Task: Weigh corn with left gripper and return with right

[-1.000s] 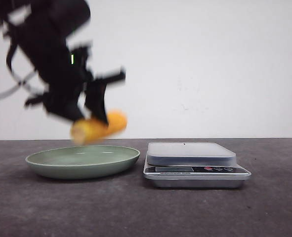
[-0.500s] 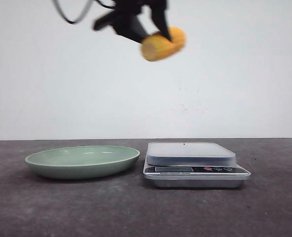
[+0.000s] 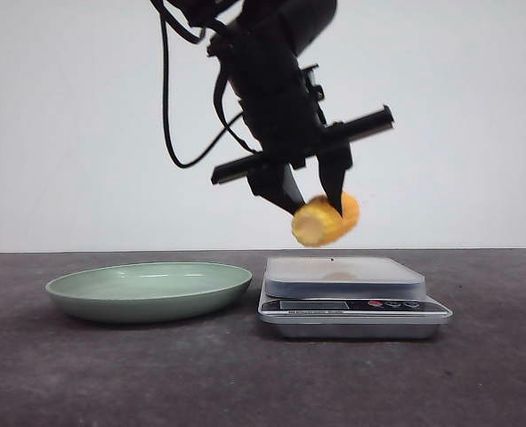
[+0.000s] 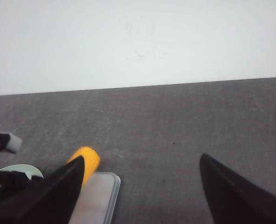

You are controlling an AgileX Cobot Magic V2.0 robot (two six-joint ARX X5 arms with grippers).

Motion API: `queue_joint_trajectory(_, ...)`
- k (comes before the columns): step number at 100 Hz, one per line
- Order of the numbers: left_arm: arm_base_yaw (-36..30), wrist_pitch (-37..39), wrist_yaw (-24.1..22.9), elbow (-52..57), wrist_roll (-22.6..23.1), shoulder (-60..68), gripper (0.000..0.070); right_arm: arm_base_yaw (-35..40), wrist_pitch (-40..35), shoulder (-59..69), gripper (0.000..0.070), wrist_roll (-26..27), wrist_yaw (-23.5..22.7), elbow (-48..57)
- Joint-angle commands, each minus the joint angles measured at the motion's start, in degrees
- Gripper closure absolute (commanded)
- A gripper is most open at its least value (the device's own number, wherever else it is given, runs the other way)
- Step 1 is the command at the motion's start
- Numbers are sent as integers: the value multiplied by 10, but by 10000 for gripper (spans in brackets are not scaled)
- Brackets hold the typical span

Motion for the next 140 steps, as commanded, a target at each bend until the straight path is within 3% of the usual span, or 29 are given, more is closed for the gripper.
queue_joint_trajectory(1, -12, -1, 0, 11, -10, 22, 691, 2, 4, 2, 206, -6, 1, 9)
queue_joint_trajectory(18, -16, -5, 0, 11, -11, 31, 646, 2, 2, 2, 206, -6, 0, 9)
queue_joint_trajectory(23, -16, -5, 0, 11, -11, 31, 564, 2, 1, 2, 206, -6, 0, 9)
queue_joint_trajectory(34, -16, -5, 0, 11, -11, 31, 300, 2, -1, 2, 206, -6, 0, 9)
queue_joint_trajectory(38, -16, -5, 0, 11, -9, 31, 255, 2, -1, 2, 206, -6, 0, 9)
queue_joint_trajectory(55, -19, 0, -1, 19, 19, 4, 213, 2, -1, 2, 206, -6, 0, 9)
queue_joint_trajectory(75, -23, -19, -44, 45, 108, -89, 212, 2, -1, 2, 206, -6, 0, 9)
queue_joint_trajectory(112, -23, -134, -205, 47, 265, -382, 214, 22, 6, 31, 205, -3, -31, 9)
queue_joint_trajectory(128, -23, -231, -285, 47, 278, -515, 212, 52, 12, 66, 205, -2, -30, 9)
queue_joint_trajectory(140, -23, -300, -319, 47, 278, -606, 212, 81, 31, 101, 204, -1, -30, 9)
